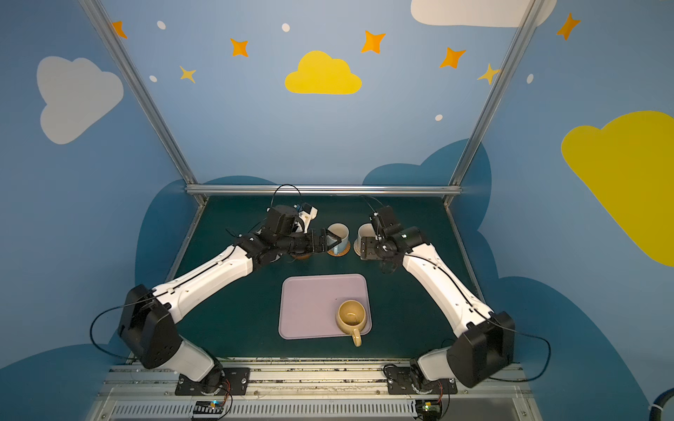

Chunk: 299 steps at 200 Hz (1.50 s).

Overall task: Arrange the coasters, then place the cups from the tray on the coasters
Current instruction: 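Raise the right gripper from the white mug and move it over the tray, then lower the right gripper into the cream drip-glazed mug on the tray and grip it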

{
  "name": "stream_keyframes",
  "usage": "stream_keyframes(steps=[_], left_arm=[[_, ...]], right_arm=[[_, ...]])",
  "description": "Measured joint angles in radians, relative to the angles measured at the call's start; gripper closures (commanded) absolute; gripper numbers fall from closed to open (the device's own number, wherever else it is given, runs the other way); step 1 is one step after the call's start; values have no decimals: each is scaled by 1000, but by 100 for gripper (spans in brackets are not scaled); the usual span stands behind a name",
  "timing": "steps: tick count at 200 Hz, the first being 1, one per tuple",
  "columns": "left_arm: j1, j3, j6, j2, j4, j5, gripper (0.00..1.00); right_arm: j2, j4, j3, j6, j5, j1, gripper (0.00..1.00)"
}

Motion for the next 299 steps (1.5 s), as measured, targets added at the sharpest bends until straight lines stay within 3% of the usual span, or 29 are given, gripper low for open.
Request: stream_keyframes(steps=[29,75,120,175,233,299], left_arm=[[1,-69,14,-35,-16,29,0],[-2,-132,26,-47,-88,74,0],[-12,-201,18,-88,-111,122,0],[-19,-309,-38,-160,-87,163,0],[-27,-348,-55,-197,-83,177,0],[-28,-361,-72,-220,-79,180,0]], right_arm=[[-98,30,-150,-44,-79,-13,7],[-154,7,-185,-36,-258,-13,7],[-229,-24,-272,-2,-333,108,7],[-309,-70,-359,90,-273,324,7],[-352,-91,-427,204,-187,474,8],[-326,-40,-494,314,-52,647,22]])
